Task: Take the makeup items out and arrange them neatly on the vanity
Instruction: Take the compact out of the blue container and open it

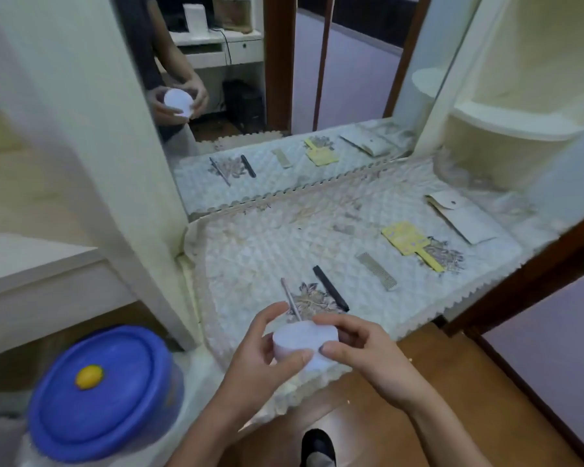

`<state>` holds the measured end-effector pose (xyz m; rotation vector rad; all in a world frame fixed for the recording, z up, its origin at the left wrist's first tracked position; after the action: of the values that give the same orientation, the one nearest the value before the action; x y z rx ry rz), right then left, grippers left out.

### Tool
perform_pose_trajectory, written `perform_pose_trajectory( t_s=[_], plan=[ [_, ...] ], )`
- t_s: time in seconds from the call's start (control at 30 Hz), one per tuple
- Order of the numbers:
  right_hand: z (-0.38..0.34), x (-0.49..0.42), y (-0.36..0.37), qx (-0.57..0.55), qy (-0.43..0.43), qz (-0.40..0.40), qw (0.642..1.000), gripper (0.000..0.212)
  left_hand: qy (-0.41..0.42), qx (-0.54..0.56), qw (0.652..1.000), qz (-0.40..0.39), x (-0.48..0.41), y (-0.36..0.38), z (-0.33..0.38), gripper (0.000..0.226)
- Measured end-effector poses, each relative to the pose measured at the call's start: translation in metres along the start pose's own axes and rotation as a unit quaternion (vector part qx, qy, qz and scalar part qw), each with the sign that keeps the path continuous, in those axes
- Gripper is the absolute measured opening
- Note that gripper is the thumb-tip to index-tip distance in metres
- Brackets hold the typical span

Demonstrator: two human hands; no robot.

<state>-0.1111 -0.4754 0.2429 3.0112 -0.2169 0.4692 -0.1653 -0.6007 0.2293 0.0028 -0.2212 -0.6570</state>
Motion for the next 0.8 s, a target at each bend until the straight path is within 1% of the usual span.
perform_pose_trajectory(
  t_s=[0.07, 0.13, 0.2, 0.27, 0.3, 0.37, 0.5, 0.57, 0.63, 0.7, 0.8],
  plan=[
    [-0.001, -0.005, -0.034, -0.001, -0.012, 0.046, 0.999, 0.033, -0.021, 0.027, 0.999, 0.029, -0.02, 0.024, -0.007, 0.061],
    [-0.005, -0.009, -0.062, 0.008, -0.026, 0.073, 0.997, 0.032, -0.036, 0.036, 0.998, 0.047, -0.037, 0.046, -0.008, 0.059],
    [-0.009, -0.012, -0.085, 0.02, -0.037, 0.098, 0.994, 0.042, -0.047, 0.048, 0.996, 0.058, -0.052, 0.061, -0.009, 0.058],
    [-0.006, -0.013, -0.103, 0.022, -0.031, 0.12, 0.992, 0.049, -0.062, 0.061, 0.995, 0.054, -0.063, 0.074, -0.012, 0.05],
    [-0.001, -0.013, -0.11, 0.012, -0.025, 0.124, 0.992, 0.049, -0.069, 0.063, 0.995, 0.045, -0.067, 0.081, -0.014, 0.047],
    [0.006, -0.013, -0.122, -0.002, -0.011, 0.123, 0.992, 0.048, -0.075, 0.053, 0.995, 0.024, -0.074, 0.094, -0.016, 0.05],
    [0.02, -0.018, -0.137, 0.018, 0.035, 0.116, 0.993, 0.049, -0.086, 0.036, 0.996, -0.008, -0.09, 0.103, -0.025, 0.051],
    [0.024, -0.021, -0.142, 0.011, 0.049, 0.12, 0.992, 0.045, -0.092, 0.029, 0.995, -0.028, -0.102, 0.104, -0.027, 0.054],
    [0.023, -0.025, -0.149, -0.001, 0.052, 0.122, 0.991, 0.039, -0.096, 0.022, 0.993, -0.06, -0.116, 0.108, -0.027, 0.058],
    [0.017, -0.031, -0.157, 0.006, 0.047, 0.126, 0.991, 0.04, -0.098, 0.019, 0.991, -0.092, -0.132, 0.113, -0.025, 0.06],
    [0.011, -0.042, -0.174, -0.002, 0.027, 0.154, 0.988, 0.036, -0.095, 0.018, 0.987, -0.125, -0.152, 0.121, -0.023, 0.064]
  ],
)
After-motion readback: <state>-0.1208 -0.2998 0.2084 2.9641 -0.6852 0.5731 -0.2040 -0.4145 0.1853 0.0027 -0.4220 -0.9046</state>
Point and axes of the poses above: each hand's wrist, its own x-axis away from the middle knuckle, its own y-axis out of the palm, z = x × y, the point moved 9 cm from there along -x, towards the middle knuckle, and after that the axes turned 1 degree about x, right-handed, at the moved point
